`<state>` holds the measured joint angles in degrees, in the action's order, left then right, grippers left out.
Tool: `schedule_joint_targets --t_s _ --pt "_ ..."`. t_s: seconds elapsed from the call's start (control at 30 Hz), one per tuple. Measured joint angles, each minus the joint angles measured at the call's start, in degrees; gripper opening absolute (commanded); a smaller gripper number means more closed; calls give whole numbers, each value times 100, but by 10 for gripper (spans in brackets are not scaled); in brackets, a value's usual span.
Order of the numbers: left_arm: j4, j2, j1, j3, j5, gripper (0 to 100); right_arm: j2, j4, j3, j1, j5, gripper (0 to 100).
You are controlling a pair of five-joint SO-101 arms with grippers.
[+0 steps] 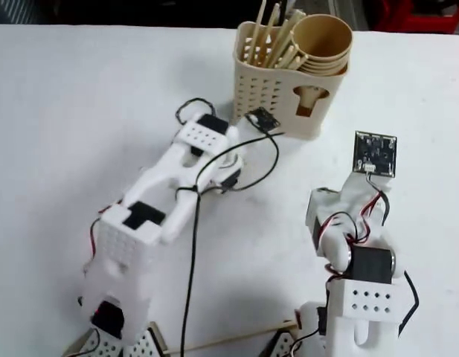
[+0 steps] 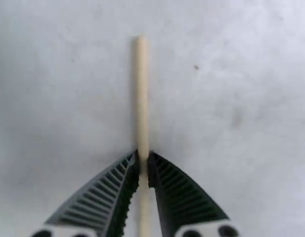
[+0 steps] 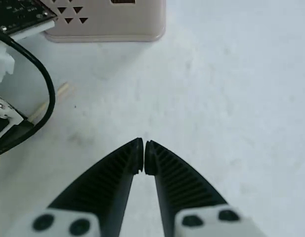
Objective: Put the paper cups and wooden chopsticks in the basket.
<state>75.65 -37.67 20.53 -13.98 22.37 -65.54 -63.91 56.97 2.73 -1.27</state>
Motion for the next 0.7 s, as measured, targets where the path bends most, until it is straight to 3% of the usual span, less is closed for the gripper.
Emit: schedule_joint_targets --t_s 0.4,0.7 --pt "1363 -229 211 -651 0 21 0 0 0 -9 0 19" --pt "1829 1380 229 -677 -9 21 0 0 0 -9 0 19"
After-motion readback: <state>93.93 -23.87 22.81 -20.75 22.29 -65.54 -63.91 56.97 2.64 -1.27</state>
